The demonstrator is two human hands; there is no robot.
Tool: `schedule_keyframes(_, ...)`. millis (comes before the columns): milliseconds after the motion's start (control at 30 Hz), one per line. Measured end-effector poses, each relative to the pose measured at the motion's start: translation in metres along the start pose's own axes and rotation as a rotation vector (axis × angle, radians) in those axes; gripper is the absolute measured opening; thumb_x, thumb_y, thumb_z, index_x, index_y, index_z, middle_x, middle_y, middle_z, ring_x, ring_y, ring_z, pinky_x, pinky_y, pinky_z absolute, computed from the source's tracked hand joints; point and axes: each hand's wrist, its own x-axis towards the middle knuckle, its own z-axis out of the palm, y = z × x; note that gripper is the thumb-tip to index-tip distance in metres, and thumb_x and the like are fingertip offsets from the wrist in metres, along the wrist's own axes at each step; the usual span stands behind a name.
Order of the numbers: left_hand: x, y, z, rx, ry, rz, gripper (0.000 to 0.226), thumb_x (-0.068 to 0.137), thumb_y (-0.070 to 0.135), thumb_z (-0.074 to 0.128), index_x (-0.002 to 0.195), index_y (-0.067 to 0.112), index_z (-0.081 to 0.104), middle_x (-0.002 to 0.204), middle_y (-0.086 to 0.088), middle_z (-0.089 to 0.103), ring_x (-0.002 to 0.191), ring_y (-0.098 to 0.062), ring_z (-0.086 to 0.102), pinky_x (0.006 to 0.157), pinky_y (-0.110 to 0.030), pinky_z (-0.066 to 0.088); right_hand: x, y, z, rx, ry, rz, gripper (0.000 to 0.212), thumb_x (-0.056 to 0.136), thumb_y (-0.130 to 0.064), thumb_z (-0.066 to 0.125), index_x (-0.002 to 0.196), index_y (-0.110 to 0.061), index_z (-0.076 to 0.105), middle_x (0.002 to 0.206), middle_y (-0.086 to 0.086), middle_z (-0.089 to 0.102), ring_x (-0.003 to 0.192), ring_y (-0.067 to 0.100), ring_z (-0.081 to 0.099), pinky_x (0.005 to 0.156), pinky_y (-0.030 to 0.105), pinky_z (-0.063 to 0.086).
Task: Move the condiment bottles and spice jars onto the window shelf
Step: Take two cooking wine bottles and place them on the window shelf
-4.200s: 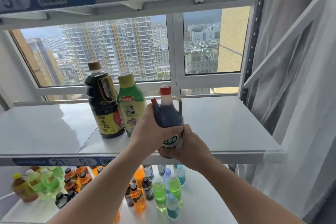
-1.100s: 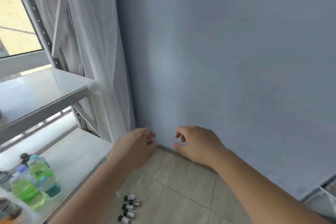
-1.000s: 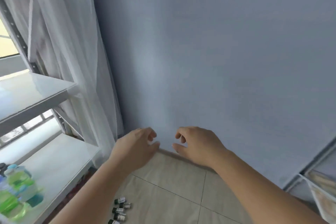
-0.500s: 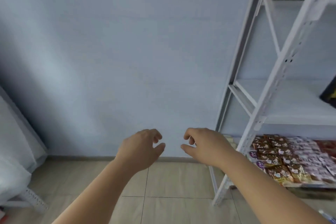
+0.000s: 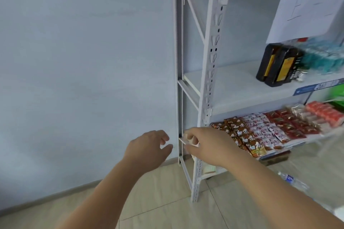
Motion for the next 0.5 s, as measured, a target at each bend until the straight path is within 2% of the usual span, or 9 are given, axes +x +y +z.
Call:
schedule_keyframes(267, 0.095, 0.067, 0.007, -0.063, -0.017, 0.107, 0.028, 0.094, 0.054, 0.055, 0.119, 0.040, 0.061, 0.113, 0.024, 0.065, 0.107, -0.001, 0.062, 0.093, -0.027, 0.048, 0.051, 0.077, -0.041, -0.027, 0.056, 0.079, 0.039, 0.094, -0.059, 0.054, 0.121, -0.032, 0.059, 0.106, -0.014, 0.066, 0.091, 0.008, 0.061, 0.081, 0.033, 0.054)
schedule_keyframes(433, 0.145, 0.114, 0.016, -0.131, -0.052, 0.192, 0.030, 0.093, 0.055, 0.055, 0.119, 0.042, 0.062, 0.111, 0.025, 0.066, 0.104, 0.000, 0.062, 0.096, -0.030, 0.051, 0.063, 0.126, -0.053, -0.019, 0.098, 0.164, 0.034, 0.094, -0.058, 0.055, 0.117, -0.032, 0.059, 0.103, -0.016, 0.064, 0.085, 0.006, 0.056, 0.072, 0.029, 0.046)
schedule_keyframes(500, 0.156, 0.134, 0.023, -0.129, -0.095, 0.234, 0.030, 0.093, 0.055, 0.055, 0.119, 0.042, 0.062, 0.111, 0.026, 0.066, 0.104, 0.000, 0.062, 0.095, -0.030, 0.051, 0.063, 0.146, -0.055, -0.015, 0.096, 0.200, 0.035, 0.094, -0.059, 0.056, 0.116, -0.032, 0.059, 0.099, -0.016, 0.064, 0.085, 0.007, 0.058, 0.071, 0.030, 0.049)
